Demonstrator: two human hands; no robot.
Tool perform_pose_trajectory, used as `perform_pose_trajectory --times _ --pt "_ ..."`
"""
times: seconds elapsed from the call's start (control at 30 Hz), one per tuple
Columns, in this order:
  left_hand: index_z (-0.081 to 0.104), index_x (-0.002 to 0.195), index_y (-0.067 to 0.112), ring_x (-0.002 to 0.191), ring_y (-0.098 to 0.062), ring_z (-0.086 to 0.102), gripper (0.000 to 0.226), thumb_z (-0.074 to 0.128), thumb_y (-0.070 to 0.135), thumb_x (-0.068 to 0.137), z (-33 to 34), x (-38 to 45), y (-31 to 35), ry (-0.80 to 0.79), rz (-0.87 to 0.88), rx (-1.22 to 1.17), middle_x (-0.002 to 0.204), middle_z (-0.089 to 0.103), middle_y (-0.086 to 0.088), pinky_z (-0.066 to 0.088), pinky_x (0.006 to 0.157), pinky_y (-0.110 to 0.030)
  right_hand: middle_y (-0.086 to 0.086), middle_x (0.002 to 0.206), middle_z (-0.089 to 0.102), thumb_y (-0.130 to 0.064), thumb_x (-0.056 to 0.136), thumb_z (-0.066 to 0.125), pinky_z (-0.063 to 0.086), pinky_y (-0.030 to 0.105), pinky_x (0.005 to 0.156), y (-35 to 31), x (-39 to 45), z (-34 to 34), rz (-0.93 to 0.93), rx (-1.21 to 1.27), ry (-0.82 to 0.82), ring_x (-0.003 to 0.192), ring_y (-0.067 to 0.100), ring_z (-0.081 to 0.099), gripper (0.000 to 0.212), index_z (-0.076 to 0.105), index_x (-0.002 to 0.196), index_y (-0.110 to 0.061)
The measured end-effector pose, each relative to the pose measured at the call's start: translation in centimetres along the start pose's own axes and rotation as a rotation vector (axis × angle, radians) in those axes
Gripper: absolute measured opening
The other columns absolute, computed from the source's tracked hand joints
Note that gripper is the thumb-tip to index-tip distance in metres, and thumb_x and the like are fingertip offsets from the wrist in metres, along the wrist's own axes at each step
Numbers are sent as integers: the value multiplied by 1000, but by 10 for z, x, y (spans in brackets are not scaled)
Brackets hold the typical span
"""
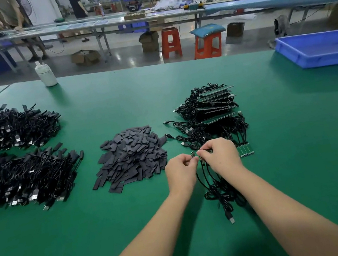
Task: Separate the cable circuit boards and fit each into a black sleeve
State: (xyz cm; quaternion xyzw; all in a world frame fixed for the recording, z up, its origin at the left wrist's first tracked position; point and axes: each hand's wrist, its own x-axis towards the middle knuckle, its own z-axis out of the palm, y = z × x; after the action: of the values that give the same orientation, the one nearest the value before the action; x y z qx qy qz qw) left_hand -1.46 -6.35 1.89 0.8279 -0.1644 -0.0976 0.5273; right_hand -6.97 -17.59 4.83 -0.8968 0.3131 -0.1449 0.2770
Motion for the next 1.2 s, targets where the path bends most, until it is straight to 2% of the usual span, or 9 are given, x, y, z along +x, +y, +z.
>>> perform_pose_trajectory --times 0.3,0.47,0.57,0.67,0.8,0.87,0.93,1.1,1.2 --pt "69 83 10 64 -11 70 14 67 19 93 -58 16 -16 -44 -79 -260 76 70 -7 52 62 -32 0 119 53 -38 95 62 35 39 104 34 25 -17 -167 -250 -12 118 22 42 23 67 115 -26" --pt "70 86 15 60 -9 61 8 70 22 91 -87 21 -12 -4 18 -140 73 71 -4 49 61 -26 11 140 49 -32 95 62 28 45 115 37 24 -7 -194 -350 138 137 28 35 41 58 132 -15" --pt "69 90 22 64 -7 53 6 72 26 88 -94 17 -4 1 108 17 75 67 6 45 64 -22 9 122 64 -19 92 66 36 46 113 21 10 6 -395 -300 242 127 28 50 26 69 117 -10" --pt "67 87 16 63 -12 55 7 70 22 88 -92 9 7 -58 158 27 73 67 0 47 66 -28 -1 106 72 -26 100 54 49 41 96 2 -9 23 -471 -149 23 104 17 62 23 72 110 -17" --pt "63 88 2 59 -20 65 6 65 6 92 -87 3 19 -188 78 -334 68 66 -11 50 53 -26 -5 86 75 -42 106 35 52 32 87 -25 -23 36 -21 616 -393 84 10 69 42 70 99 -18" --pt "63 90 -3 59 -21 65 6 63 3 92 -89 4 18 -201 2 -453 71 64 -17 48 50 -24 -2 70 69 -45 104 40 54 26 63 -28 -25 39 121 892 -488 58 12 64 43 68 91 -16" --pt "66 88 0 54 -15 55 8 65 7 91 -94 8 9 -199 -52 -388 70 60 -16 40 48 -21 -10 61 56 -41 101 51 39 19 48 -26 -25 41 46 823 -484 46 4 47 32 68 85 -21" --pt "69 76 8 52 -13 38 21 67 22 91 -107 13 -40 -325 -191 -247 67 55 -6 25 47 -22 -11 90 74 -33 93 67 49 24 78 -26 -22 48 -99 524 -396 80 2 62 20 78 104 -21" --pt "73 80 16 53 -9 46 24 65 33 93 -117 20 -71 -250 -153 0 68 65 5 34 49 -22 -6 84 73 -35 94 63 50 27 70 -37 -28 57 -103 294 -391 72 12 61 20 77 102 -23"
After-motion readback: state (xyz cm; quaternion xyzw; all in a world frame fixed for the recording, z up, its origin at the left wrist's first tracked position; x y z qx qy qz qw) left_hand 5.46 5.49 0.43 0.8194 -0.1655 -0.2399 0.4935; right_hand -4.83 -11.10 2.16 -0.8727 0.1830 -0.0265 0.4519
